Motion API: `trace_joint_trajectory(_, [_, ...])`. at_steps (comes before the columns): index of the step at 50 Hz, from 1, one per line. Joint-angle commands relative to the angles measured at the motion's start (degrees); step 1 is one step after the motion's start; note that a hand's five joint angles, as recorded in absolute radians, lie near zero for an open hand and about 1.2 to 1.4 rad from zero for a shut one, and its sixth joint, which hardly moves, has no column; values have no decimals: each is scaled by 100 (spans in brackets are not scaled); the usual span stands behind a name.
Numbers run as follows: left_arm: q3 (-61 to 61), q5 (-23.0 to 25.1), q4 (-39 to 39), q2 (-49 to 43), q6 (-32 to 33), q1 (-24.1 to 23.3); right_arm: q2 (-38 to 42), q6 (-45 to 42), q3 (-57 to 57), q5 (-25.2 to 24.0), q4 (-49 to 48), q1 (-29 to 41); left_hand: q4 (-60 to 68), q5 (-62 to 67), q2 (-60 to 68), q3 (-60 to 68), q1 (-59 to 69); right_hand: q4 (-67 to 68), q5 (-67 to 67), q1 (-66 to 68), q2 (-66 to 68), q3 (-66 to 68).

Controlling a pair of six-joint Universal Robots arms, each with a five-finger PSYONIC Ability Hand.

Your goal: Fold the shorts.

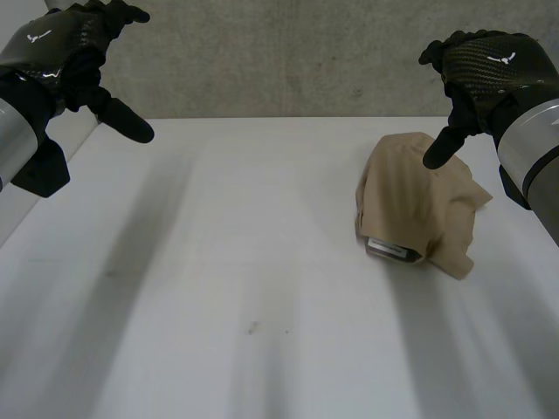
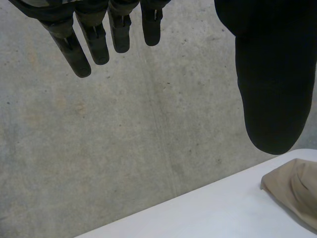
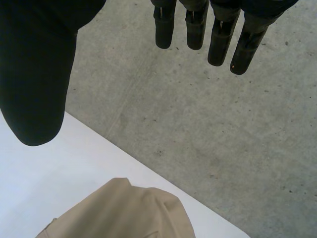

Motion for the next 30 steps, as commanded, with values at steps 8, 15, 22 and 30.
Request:
trace_joint_trajectory(8, [-18, 0, 35, 3, -3, -1, 263, -753, -9, -149, -46, -59, -169, -263, -157, -223, 13, -332, -306, -98, -242, -226])
trace_joint_trajectory(15, [-18, 0, 44, -41, 6, -10, 747, -2117, 113, -378, 112, -33, -169, -263, -157, -223, 13, -332, -306, -98, -242, -226])
trace_joint_trajectory(22, [-35, 0, 132, -85, 6, -27, 1310, -3577, 589, -827, 130, -174, -169, -263, -157, -223, 13, -332, -306, -98, -242, -226])
trace_joint_trajectory(30, [-141, -9, 360, -182, 6, -27, 2162, -3850, 589, -1187, -484, -472, -169, -263, -157, -223, 13, 79, 104, 313, 168, 185])
